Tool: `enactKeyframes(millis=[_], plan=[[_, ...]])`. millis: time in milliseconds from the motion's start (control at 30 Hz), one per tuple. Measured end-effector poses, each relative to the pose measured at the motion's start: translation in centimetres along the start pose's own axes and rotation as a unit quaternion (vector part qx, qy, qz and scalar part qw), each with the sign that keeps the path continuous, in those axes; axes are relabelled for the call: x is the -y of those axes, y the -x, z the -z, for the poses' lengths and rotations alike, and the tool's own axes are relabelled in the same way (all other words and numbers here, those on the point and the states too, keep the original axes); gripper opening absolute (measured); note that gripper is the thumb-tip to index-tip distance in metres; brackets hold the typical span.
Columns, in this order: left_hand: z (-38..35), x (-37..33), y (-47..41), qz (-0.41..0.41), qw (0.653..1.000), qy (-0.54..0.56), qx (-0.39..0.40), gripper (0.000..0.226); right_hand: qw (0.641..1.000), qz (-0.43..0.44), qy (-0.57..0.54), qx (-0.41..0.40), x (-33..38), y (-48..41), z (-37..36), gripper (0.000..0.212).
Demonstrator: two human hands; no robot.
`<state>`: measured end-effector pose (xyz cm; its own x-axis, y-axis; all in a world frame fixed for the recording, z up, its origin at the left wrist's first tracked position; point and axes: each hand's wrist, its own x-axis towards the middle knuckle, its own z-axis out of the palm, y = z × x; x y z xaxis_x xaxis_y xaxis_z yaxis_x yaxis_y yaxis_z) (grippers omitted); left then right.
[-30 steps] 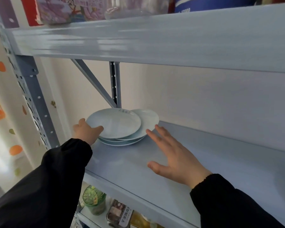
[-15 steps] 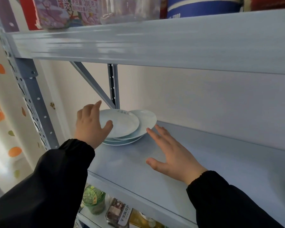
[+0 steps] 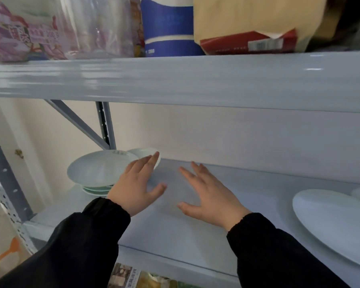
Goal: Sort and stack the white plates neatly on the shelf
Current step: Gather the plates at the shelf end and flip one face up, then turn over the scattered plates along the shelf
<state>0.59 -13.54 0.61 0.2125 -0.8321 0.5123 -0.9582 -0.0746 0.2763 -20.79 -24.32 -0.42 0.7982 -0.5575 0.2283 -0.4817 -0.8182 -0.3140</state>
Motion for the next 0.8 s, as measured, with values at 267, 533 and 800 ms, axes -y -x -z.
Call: enactKeyframes(millis=[267, 533, 800], plan=[[-3.6, -6.4, -1.6, -0.063, 0.998, 0.022, 0.022, 0.088, 0.997, -0.067, 0.037, -0.025, -4.6, 5.9, 3.8, 0.095], [-6.7, -13.4, -2.4, -0.100, 0.992, 0.059, 0.058, 0.088, 0.991, -0.115, 0.045, -0.055, -8.0, 12.2, 6.8, 0.091], [-9.4, -19.7, -2.5, -0.149, 0.982, 0.072, 0.091, 0.091, 0.984, -0.157, 0.050, -0.073, -11.3, 18.0, 8.8, 0.091]])
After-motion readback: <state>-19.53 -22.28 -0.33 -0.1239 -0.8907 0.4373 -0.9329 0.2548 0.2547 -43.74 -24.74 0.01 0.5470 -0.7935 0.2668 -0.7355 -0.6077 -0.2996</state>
